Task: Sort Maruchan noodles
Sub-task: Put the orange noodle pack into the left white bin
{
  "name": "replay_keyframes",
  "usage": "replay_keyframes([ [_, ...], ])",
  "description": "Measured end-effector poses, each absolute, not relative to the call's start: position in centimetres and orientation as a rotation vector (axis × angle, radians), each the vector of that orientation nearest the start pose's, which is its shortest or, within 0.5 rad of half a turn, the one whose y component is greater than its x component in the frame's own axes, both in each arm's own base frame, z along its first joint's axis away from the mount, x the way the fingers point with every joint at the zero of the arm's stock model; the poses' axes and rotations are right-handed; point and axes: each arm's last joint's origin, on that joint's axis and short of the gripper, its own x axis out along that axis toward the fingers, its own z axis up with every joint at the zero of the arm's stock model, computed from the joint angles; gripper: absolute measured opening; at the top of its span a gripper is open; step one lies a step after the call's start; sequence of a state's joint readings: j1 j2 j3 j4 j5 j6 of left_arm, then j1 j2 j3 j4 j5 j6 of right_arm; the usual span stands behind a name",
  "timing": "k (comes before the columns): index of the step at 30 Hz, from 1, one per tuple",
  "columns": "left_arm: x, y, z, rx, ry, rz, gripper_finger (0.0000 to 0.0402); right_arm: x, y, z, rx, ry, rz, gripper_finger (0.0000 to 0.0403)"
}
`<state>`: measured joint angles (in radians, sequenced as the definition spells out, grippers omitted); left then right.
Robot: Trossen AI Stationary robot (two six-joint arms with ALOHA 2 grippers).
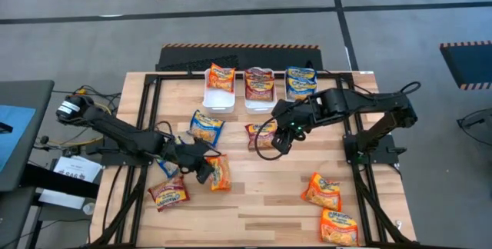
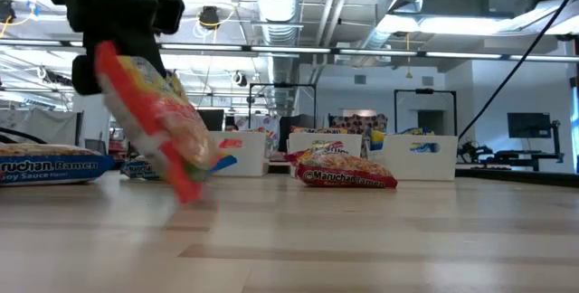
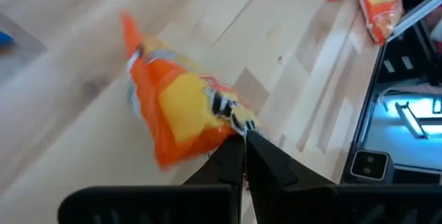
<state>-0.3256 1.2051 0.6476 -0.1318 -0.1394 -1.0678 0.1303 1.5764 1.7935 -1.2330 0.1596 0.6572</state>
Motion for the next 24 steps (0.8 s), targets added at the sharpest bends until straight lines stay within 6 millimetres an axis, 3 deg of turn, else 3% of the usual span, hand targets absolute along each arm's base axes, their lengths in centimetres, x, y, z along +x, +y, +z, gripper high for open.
replay_keyframes([
  [12,20.7,-4.0,24.4,-0.718,0.559,0.164,0.0,29.8,3.2,39.7,0.45,0.943,-0.353,0.0187],
  [24,20.8,-3.5,23.1,-0.717,0.7,0.155,0.0,29.8,3.2,39.8,0.449,0.94,-0.352,0.0187],
])
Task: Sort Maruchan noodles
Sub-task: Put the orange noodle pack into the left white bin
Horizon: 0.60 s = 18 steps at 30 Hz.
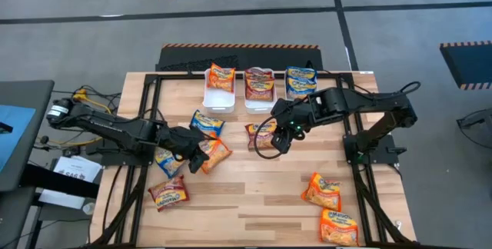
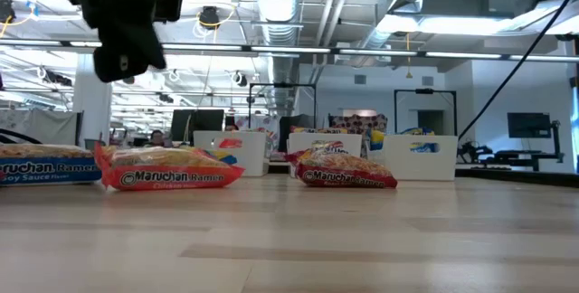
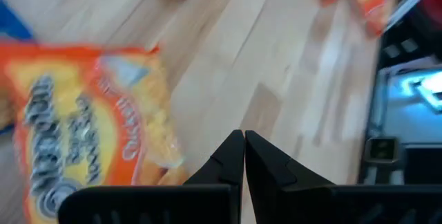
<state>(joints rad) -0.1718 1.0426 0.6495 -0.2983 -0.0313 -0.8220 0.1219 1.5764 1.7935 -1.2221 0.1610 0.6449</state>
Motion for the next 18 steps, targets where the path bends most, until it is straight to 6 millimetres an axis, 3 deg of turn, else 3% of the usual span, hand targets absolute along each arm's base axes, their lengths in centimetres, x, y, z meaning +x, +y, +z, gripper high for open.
replay_keyframes([
  [11,21.1,-1.0,23.0,-0.64,0.683,0.21,0.0005,29.8,3.3,39.8,0.449,0.938,-0.348,0.0187],
  [18,20.8,0.8,22.7,-0.716,0.724,0.213,0.0058,29.7,3.8,39.8,0.44,0.942,-0.331,0.0187],
])
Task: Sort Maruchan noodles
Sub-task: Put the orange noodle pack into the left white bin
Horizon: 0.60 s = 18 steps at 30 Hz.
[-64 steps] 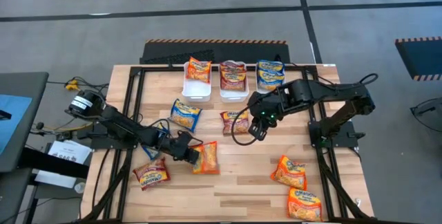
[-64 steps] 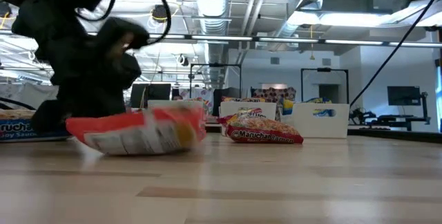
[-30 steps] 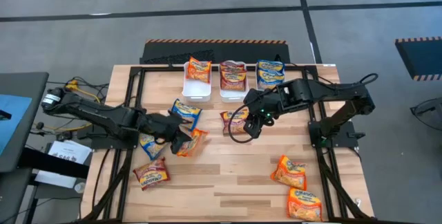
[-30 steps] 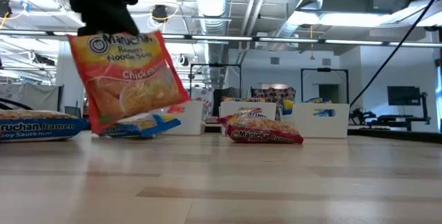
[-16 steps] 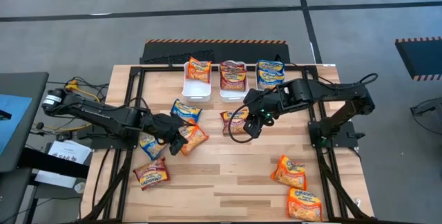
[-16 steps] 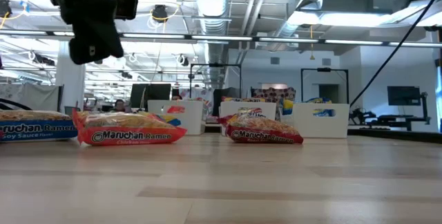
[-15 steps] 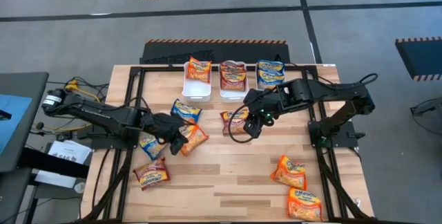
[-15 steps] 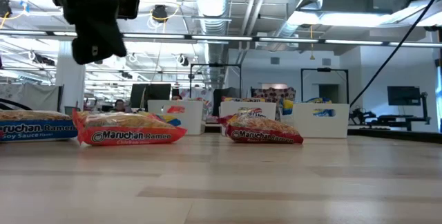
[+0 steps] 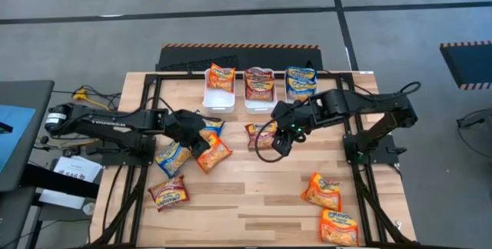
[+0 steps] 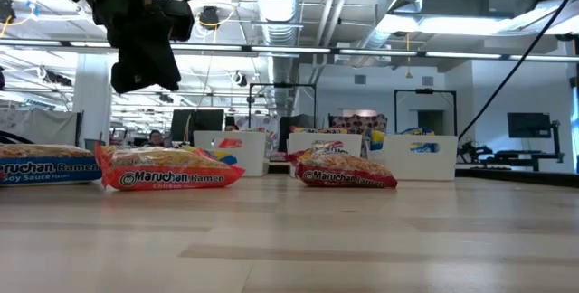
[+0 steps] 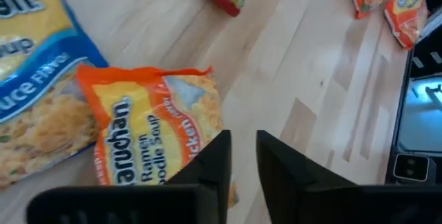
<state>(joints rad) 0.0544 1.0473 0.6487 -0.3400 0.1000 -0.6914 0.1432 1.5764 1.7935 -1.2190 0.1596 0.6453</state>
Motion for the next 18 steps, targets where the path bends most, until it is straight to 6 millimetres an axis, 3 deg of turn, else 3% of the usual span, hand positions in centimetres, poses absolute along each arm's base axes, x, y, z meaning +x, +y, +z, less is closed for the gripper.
replay_keyframes([
  [7,19.5,2.9,21.5,-0.728,0.855,0.389,0.012,29.7,4.0,39.8,0.435,0.944,-0.323,0.0187],
  [11,18.6,3.8,20.4,-0.789,0.993,0.429,0.0125,29.7,4.0,39.8,0.404,0.948,-0.307,0.0187],
  [18,18.9,4.6,19.8,-0.834,1.023,0.379,0.0121,29.7,4.0,39.8,0.397,0.948,-0.303,0.0187],
])
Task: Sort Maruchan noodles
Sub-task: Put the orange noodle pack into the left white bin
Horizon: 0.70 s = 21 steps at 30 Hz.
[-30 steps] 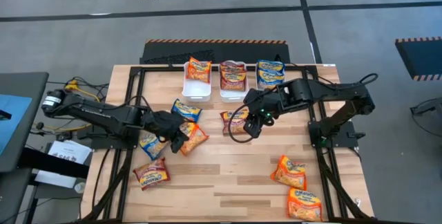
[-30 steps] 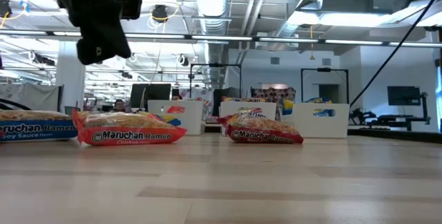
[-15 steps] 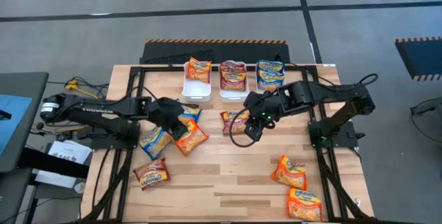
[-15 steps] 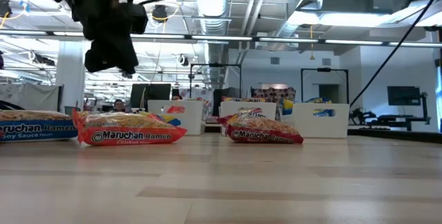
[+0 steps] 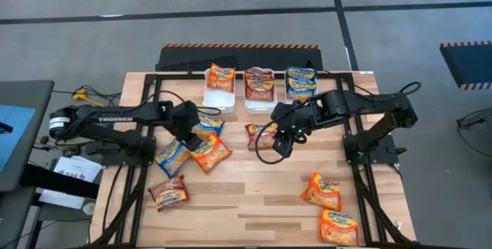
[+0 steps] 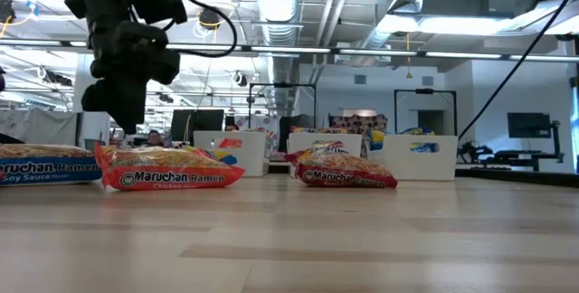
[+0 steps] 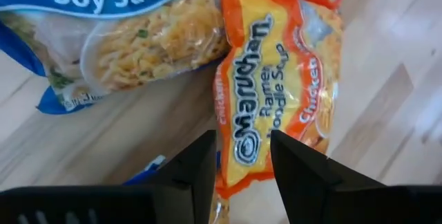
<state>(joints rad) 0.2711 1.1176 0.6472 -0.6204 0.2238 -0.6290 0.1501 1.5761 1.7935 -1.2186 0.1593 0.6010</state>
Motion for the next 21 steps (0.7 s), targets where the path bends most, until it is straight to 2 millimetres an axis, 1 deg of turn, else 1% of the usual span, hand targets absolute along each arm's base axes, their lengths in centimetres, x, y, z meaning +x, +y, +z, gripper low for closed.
replay_keyframes([
  [4,18.8,5.2,19.6,-0.812,1.037,0.328,0.0121,29.7,4.0,39.8,0.39,0.949,-0.299,0.0187],
  [6,18.7,5.8,19.6,-0.808,1.034,0.304,0.0121,29.7,4.0,39.8,0.39,0.949,-0.299,0.0187],
  [9,18.2,7.1,19.6,-0.845,1.014,0.284,0.0121,29.7,4.0,39.8,0.388,0.95,-0.298,0.0187],
  [14,17.4,8.5,19.8,-0.9,0.965,0.156,0.0121,29.7,4.0,39.8,0.387,0.951,-0.298,0.0187],
  [18,17.2,8.9,19.7,-0.905,0.966,0.177,0.0121,29.7,4.0,39.8,0.371,0.953,-0.289,0.0187],
  [21,17.4,9.0,19.0,-0.94,0.997,0.186,0.0121,29.7,4.1,39.8,0.371,0.953,-0.289,0.0187],
])
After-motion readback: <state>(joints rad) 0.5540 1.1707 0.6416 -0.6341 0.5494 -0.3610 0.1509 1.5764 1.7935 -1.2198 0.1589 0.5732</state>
